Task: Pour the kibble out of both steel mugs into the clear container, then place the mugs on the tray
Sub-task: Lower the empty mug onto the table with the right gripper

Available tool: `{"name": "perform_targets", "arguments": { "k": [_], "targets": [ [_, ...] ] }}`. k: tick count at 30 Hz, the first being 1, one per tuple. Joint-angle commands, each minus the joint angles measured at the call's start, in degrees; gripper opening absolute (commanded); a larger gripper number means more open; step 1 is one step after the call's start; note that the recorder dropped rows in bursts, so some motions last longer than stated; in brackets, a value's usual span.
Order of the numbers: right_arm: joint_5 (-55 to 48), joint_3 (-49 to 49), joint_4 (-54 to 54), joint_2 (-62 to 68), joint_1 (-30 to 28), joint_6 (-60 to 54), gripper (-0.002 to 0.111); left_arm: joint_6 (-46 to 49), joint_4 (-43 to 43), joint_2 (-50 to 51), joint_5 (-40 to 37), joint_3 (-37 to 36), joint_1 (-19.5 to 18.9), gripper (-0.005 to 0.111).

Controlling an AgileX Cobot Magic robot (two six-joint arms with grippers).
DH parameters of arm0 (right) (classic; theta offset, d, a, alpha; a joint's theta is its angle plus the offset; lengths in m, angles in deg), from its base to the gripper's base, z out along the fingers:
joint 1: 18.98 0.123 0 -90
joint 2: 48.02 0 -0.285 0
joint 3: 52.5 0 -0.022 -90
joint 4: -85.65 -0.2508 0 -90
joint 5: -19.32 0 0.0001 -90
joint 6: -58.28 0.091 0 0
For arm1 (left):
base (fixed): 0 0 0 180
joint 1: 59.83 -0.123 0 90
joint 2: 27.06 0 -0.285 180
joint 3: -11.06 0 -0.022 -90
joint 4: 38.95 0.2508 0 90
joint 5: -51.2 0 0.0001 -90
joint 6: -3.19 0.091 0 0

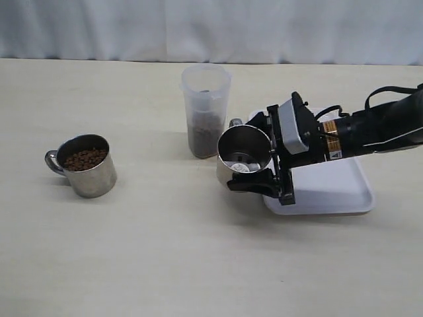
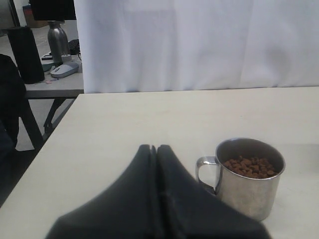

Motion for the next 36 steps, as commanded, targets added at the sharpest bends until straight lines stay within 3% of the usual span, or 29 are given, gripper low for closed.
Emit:
{"name": "perform_targets", "arguments": {
  "k": [1,12,26,36],
  "targets": [
    [0.75,-1.16,-2.30,1.95,1.22,-0.54,0.004,-0.13,-0.20,-0.09,0.67,-0.20,0.09,0.000],
    [-5.68,-1.43,-6.52,6.10,5.88,-2.34,0.006,-0.13,-0.20,-0.09,0.30,-0.20,0.09,0.000],
    [-8.35,-1.43,-4.50,8.24,6.00,-1.83,0.054,-0.13,-0.20,-0.09,0.30,-0.20,0.09,0.000],
    [-6.64,-1.43,-5.21,6.44,6.00,0.34,0.073,-0.13,-0.20,-0.09,0.30,-0.20,0.09,0.000]
  ]
}}
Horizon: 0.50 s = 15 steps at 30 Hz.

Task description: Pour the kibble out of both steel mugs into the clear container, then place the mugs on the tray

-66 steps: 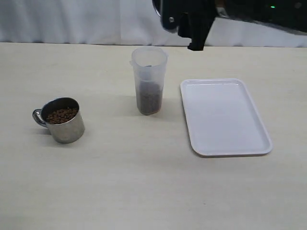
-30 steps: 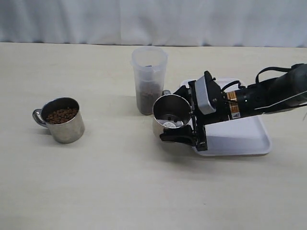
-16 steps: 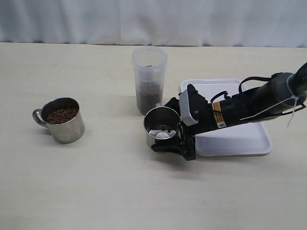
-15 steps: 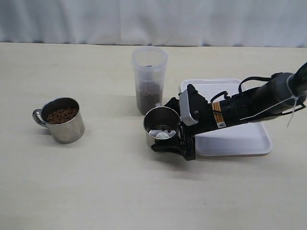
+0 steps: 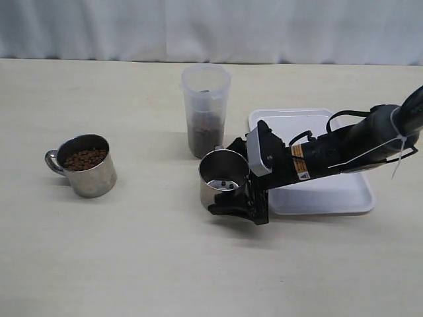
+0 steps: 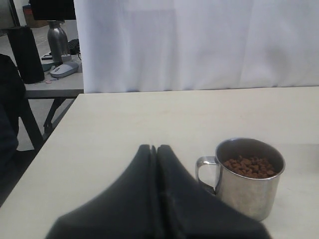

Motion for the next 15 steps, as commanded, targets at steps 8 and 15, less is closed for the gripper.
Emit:
{"name": "perform_targets", "arguments": {
  "k": [8,15],
  "targets": [
    [-3.10,-0.19,4.79,-4.71,-0.23,10.43,0.084,-0.13,-0.20,-0.09,0.66,-0.20,0.09,0.000],
    [-3.67,-0.19,11.53,-9.86,-0.23,21.44,0.084,-0.13,-0.20,-0.09,0.66,-0.20,0.09,0.000]
  ]
}}
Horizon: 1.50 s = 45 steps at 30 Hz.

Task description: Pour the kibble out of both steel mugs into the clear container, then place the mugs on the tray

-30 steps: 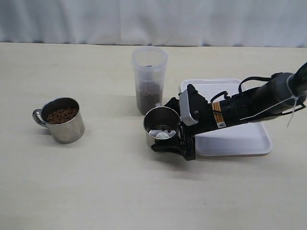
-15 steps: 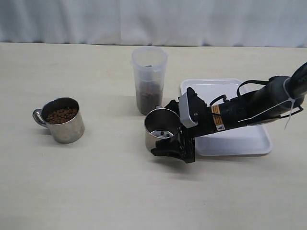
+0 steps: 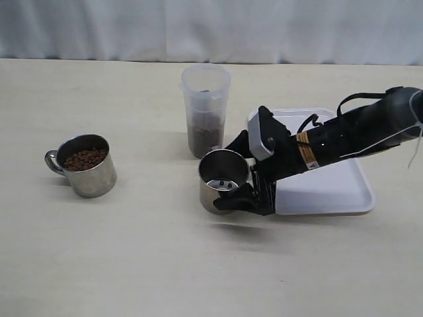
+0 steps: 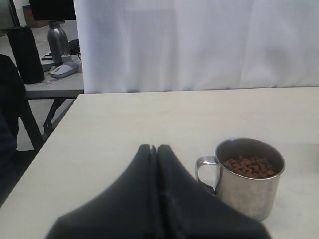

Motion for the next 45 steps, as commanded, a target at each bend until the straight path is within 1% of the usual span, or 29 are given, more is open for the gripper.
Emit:
{"name": "perform_targets", "arguments": {
  "k": [1,3,4,6,7,8,9,10,11,12,13,14,16,17,18,19,22,24,26,29,31,36,41,45],
  "targets": [
    [-0.04,-0.19,4.08,-4.82,-0.23,8.79,0.084,-0.13,-0.20,-0.09,0.66,-0.20,0.09,0.000],
    [-0.17,-0.08,4.08,-8.02,-0.80,13.62,0.084,-0.13,-0.20,-0.09,0.66,-0.20,0.09,0.000],
    [-0.17,-0.08,4.08,-8.90,-1.11,13.62,0.084,-0.13,-0.20,-0.09,0.66,-0.20,0.09,0.000],
    [-2.64,-0.08,4.08,-11.74,-2.62,18.75,0.084,-0.13,-0.20,-0.09,0.66,-0.20,0.09,0.000],
    [-6.48,-0.08,4.08,-13.87,-4.04,26.03,0.084,-0.13,-0.20,-0.09,0.66,-0.20,0.09,0.000],
    [-8.39,-0.08,4.08,-14.87,-4.66,29.77,0.084,-0.13,-0.20,-0.09,0.66,-0.20,0.09,0.000],
    [-13.53,-0.08,4.08,-17.64,-6.38,40.81,0.083,-0.13,-0.20,-0.09,0.66,-0.20,0.09,0.000],
    [-15.34,-0.08,4.08,-19.96,-8.36,48.51,0.076,-0.13,-0.20,-0.09,0.66,-0.20,0.09,0.000],
    [-14.80,0.03,4.08,-21.95,-10.10,51.31,0.064,-0.13,-0.20,-0.09,0.66,-0.20,0.09,0.000],
    [-14.24,1.04,4.08,-24.46,-12.38,53.44,0.038,-0.13,-0.20,-0.09,0.36,-0.20,0.09,0.000],
    [-14.22,2.77,4.08,-26.53,-13.86,52.83,0.015,-0.13,-0.20,-0.09,0.07,-0.20,0.09,0.000],
    [-14.78,5.74,4.01,-29.53,-15.69,50.61,0.006,-0.13,-0.20,-0.09,0.19,-0.20,0.09,0.000],
    [-17.44,13.14,-6.18,-36.03,-18.44,44.78,0.004,-0.13,-0.20,-0.09,0.31,-0.20,0.09,0.000],
    [-19.41,16.92,-10.34,-39.88,-18.90,41.60,0.004,-0.13,-0.20,-0.09,0.31,-0.20,0.09,0.000],
    [-24.00,22.41,-17.17,-44.60,-18.60,36.03,0.004,-0.13,-0.20,-0.09,0.31,-0.20,0.09,0.000],
    [-26.56,25.18,-21.70,-47.09,-18.59,32.05,0.004,-0.13,-0.20,-0.09,0.31,-0.20,0.09,0.000],
    [-28.01,35.08,-39.69,-56.35,-18.49,16.20,0.004,-0.13,-0.20,-0.09,0.31,-0.20,0.09,0.000],
    [-30.10,40.75,-46.09,-63.71,-18.49,10.01,0.004,-0.13,-0.20,-0.09,0.31,-0.20,0.09,0.000],
    [-33.07,45.25,-50.09,-70.65,-18.49,7.38,0.004,-0.13,-0.20,-0.09,0.31,-0.20,0.09,0.000],
    [-36.89,50.52,-52.22,-82.65,-18.49,6.30,0.004,-0.13,-0.20,-0.09,0.31,-0.20,0.09,0.000],
    [-38.49,53.18,-52.22,-90.25,-18.49,8.16,0.004,-0.13,-0.20,-0.09,0.31,-0.20,0.09,0.000],
    [-40.84,57.77,-52.22,-104.06,-18.49,12.81,0.004,-0.13,-0.20,-0.09,0.31,-0.20,0.09,0.000],
    [-42.25,57.77,-52.22,-116.35,-18.49,14.54,0.004,-0.13,-0.20,-0.09,0.75,-0.20,0.09,0.000],
    [-42.25,57.77,-52.22,-120.94,-18.49,14.54,0.004,-0.13,-0.20,-0.09,0.64,-0.20,0.09,0.000]
  ]
}}
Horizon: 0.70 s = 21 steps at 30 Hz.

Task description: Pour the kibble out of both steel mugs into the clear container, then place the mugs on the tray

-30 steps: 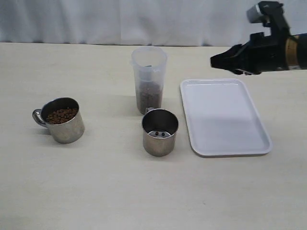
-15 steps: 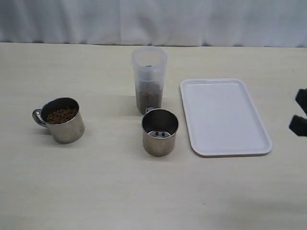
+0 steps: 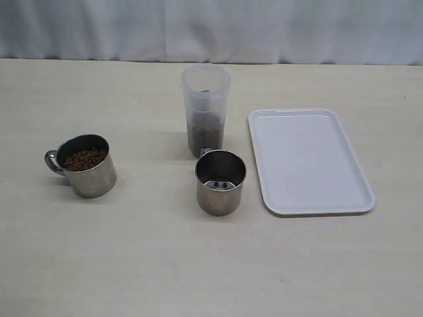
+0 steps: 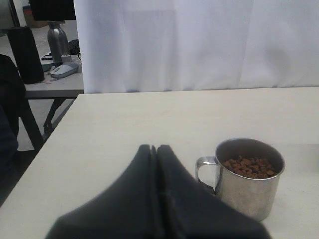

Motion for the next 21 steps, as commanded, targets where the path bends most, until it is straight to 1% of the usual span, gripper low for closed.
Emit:
{"name": "perform_targets", "arguments": {
  "k": [1,8,9,10,11,13,14,16,21],
  "targets": [
    [-0.70,0.21,-0.19,-3.00,-0.22,0.41,0.004,-0.13,-0.20,-0.09,0.64,-0.20,0.09,0.000],
    [-0.70,0.21,-0.19,-3.00,-0.22,0.41,0.004,-0.13,-0.20,-0.09,0.64,-0.20,0.09,0.000],
    [-2.32,0.21,-2.06,-3.00,-0.22,-1.90,0.004,-0.13,-0.20,-0.09,0.64,-0.20,0.09,0.000],
    [-4.28,0.21,-6.87,-3.00,-0.22,-7.59,0.004,-0.13,-0.20,-0.09,0.64,-0.20,0.09,0.000],
    [-10.37,0.21,-21.84,-3.00,-0.22,-21.49,0.004,-0.13,-0.20,-0.09,0.64,-0.20,0.09,0.000],
    [-17.79,0.21,-34.26,-3.00,-0.22,-37.75,0.004,-0.13,-0.20,-0.09,0.64,-0.20,0.09,0.000],
    [-20.95,0.21,-37.91,-3.00,-0.22,-44.68,0.004,-0.13,-0.20,-0.09,0.64,-0.20,0.09,0.000],
    [-24.42,0.21,-39.97,-3.00,-0.22,-50.53,0.004,-0.13,-0.20,-0.09,0.64,-0.20,0.09,0.000],
    [-25.00,0.21,-40.97,-3.00,-0.22,-50.41,0.004,-0.13,-0.20,-0.09,0.37,-0.20,0.09,0.000]
  ]
}}
